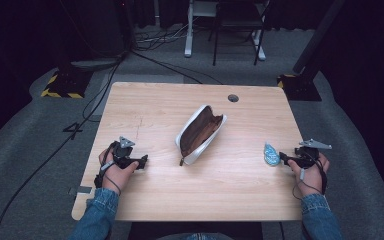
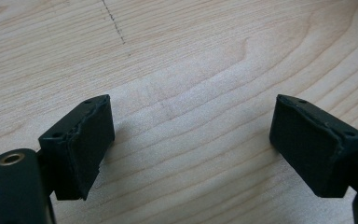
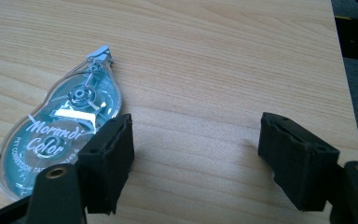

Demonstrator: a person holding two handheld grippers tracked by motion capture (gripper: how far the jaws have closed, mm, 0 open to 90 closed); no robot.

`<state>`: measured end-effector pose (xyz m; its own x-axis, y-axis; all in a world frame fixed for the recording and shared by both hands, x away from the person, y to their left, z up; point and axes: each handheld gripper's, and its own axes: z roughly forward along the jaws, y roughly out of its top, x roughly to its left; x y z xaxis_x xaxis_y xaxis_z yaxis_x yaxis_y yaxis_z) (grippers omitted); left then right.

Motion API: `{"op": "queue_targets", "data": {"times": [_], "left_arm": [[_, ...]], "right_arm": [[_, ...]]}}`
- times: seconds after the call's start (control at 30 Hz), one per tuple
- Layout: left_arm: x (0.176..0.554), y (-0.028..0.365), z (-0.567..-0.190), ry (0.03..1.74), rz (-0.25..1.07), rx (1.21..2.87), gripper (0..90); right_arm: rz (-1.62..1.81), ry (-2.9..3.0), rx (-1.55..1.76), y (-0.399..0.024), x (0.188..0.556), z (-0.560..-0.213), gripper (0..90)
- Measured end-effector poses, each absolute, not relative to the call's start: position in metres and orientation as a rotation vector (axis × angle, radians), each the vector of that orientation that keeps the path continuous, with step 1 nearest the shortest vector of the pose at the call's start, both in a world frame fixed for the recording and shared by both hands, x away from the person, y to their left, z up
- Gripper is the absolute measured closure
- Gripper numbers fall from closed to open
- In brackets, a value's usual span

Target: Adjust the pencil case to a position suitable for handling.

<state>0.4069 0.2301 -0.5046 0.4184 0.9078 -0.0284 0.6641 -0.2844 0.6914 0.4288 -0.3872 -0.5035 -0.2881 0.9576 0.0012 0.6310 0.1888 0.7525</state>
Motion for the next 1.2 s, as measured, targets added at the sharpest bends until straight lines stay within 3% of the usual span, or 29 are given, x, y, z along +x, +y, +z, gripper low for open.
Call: {"op": "queue_targets", "data": {"times": [0.33, 0.67, 1.2], "left_arm": [[0.408, 0.23, -0.505, 1.325, 0.502, 2.042, 14.5], [0.408, 0.234, -0.496, 1.359, 0.461, 1.995, 20.4], [0.396, 0.208, -0.456, 1.222, 0.491, 1.95, 23.6]], "right_arm": [[0.91, 1.989, 1.483, -0.387, 0.427, -0.504, 28.7], [0.907, 1.987, 1.483, -0.388, 0.427, -0.504, 29.0], [0.907, 1.986, 1.488, -0.388, 0.427, -0.503, 29.4]]}}
